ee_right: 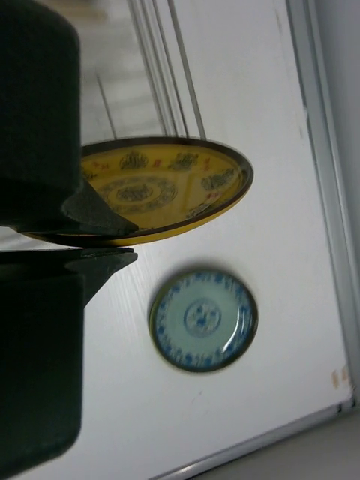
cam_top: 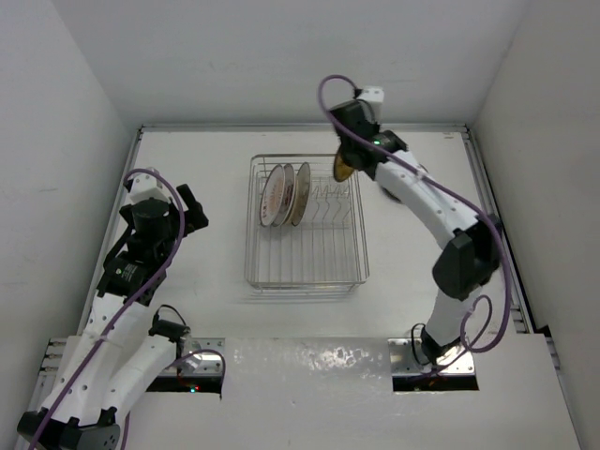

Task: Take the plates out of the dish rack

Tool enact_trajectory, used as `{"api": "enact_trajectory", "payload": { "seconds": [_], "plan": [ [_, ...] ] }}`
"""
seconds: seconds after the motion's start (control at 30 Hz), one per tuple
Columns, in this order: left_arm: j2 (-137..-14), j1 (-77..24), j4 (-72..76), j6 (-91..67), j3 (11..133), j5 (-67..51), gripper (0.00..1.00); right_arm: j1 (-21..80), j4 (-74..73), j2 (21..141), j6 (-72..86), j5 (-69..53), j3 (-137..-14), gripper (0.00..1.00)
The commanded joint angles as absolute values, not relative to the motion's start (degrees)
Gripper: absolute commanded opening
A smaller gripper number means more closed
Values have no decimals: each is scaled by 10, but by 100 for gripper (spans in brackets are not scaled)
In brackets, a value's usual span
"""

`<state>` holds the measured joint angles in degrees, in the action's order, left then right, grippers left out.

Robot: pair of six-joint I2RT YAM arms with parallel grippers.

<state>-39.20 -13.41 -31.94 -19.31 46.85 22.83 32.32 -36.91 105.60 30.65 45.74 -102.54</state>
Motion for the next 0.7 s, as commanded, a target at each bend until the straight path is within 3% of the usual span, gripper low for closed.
{"api": "enact_trajectory", "payload": {
  "seconds": [0.0,0.17,0.33,0.53,0.67],
  "plan": [
    [-383,-130,-299,-186,467,230,100,214,-293,951,321,404,-907,0],
    [-383,-131,-298,-185,467,229,100,75,-98,881,356,267,-746,0],
    [-387,-131,-297,-184,467,224,100,-55,25,889,451,143,-618,0],
    [-393,-131,-296,-184,468,223,100,-112,126,943,522,66,-555,0],
    [-400,-131,-296,-182,468,222,100,-117,146,988,529,27,-573,11]
  ]
}}
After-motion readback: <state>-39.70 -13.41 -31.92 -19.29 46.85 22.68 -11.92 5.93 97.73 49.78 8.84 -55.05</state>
